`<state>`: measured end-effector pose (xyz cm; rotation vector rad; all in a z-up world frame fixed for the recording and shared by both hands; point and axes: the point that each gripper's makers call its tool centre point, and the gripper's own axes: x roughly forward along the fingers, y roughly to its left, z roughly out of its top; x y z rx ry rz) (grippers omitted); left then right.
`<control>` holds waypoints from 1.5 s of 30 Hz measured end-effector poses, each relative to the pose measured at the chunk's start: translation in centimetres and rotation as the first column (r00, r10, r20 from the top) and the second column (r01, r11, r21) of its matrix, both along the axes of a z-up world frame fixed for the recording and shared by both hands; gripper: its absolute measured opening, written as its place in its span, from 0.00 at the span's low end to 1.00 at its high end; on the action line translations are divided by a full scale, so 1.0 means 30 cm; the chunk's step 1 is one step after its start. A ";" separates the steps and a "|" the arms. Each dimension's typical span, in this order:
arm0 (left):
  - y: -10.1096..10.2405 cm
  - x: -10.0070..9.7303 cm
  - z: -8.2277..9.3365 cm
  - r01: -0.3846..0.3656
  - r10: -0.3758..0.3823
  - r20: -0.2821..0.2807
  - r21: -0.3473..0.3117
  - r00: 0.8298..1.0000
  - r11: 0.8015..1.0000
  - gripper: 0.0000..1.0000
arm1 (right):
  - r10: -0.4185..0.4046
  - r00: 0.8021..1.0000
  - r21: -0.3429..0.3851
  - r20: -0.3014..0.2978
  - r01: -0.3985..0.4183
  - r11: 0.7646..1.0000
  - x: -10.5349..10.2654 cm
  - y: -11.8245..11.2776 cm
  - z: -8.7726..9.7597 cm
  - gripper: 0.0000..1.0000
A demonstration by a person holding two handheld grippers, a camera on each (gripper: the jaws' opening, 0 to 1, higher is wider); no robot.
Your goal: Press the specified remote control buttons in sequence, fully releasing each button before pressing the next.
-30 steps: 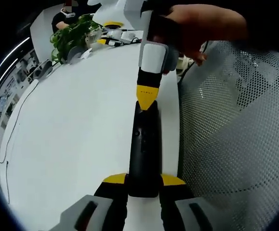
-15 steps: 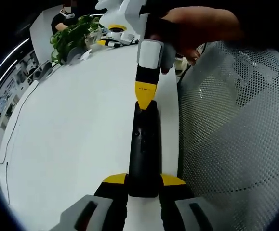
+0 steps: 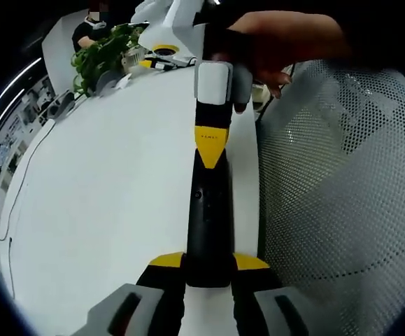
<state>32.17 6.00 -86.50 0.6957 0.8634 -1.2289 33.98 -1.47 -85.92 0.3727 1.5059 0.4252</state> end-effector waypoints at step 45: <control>-0.001 0.002 0.000 0.006 -0.006 0.001 0.010 1.000 1.000 0.25 | 0.077 0.993 -0.008 0.088 -0.077 0.997 0.027 0.029 0.023 0.00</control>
